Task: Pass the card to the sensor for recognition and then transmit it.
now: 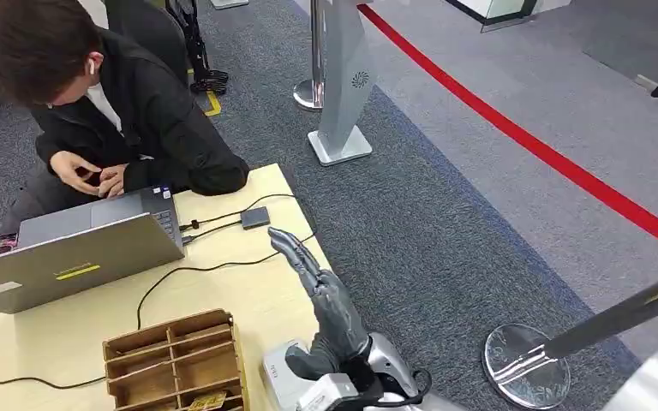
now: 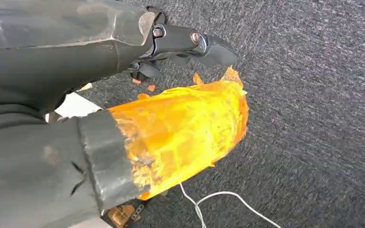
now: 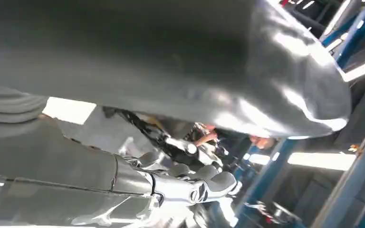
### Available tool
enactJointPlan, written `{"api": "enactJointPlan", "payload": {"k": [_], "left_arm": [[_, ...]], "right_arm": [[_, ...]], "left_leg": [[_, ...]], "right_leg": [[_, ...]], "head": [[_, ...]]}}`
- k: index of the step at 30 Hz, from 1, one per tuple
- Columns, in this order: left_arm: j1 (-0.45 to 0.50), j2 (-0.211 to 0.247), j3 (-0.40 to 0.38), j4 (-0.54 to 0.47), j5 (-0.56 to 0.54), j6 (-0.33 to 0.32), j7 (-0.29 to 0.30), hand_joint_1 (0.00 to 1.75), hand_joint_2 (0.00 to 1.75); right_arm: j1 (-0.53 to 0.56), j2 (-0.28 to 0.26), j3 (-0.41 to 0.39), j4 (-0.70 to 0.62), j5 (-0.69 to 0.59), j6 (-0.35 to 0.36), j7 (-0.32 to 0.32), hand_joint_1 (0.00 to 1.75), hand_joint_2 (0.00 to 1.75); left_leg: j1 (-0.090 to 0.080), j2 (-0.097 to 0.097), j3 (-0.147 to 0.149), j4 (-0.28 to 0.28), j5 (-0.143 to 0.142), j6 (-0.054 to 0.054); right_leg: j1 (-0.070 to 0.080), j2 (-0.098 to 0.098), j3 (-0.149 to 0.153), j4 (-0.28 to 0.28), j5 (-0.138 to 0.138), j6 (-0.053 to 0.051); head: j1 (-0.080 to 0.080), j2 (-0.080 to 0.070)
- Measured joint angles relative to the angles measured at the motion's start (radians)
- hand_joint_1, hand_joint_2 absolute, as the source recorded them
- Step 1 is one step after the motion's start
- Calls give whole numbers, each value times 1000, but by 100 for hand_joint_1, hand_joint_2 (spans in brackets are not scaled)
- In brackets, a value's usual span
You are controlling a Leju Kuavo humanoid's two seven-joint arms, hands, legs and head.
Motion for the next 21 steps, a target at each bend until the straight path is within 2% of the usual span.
{"api": "enactJointPlan", "payload": {"k": [5, 9, 17, 21], "left_arm": [[1, -1, 8, 0, 0, 3, 0, 0, 0], [2, -3, 21, 0, 0, 3, -2, 0, 0], [4, -5, 34, 0, 0, 6, -3, 0, 0], [4, -5, 40, 0, 0, 10, -3, 0, 0]], "right_arm": [[51, -1, -2, -32, -185, 57, -74, 0, 0], [85, -1, -2, -54, -271, 91, -95, 0, 0], [121, -1, -2, -60, -400, 161, -124, 0, 0], [129, -1, -2, -61, -417, 175, -130, 0, 0]], "left_leg": [[0, 0, 0, 0, 0, 0], [0, 0, 0, 0, 0, -1], [0, 0, 0, 0, 0, -1], [0, 0, 0, 0, 0, -1]], "right_leg": [[0, 0, 0, 0, 0, 0], [0, 0, 0, 0, 0, 0], [0, 0, 0, 0, 0, 0], [0, 0, 0, 0, 0, 0]], "head": [[0, 0], [0, 0], [0, 0], [0, 0]]}}
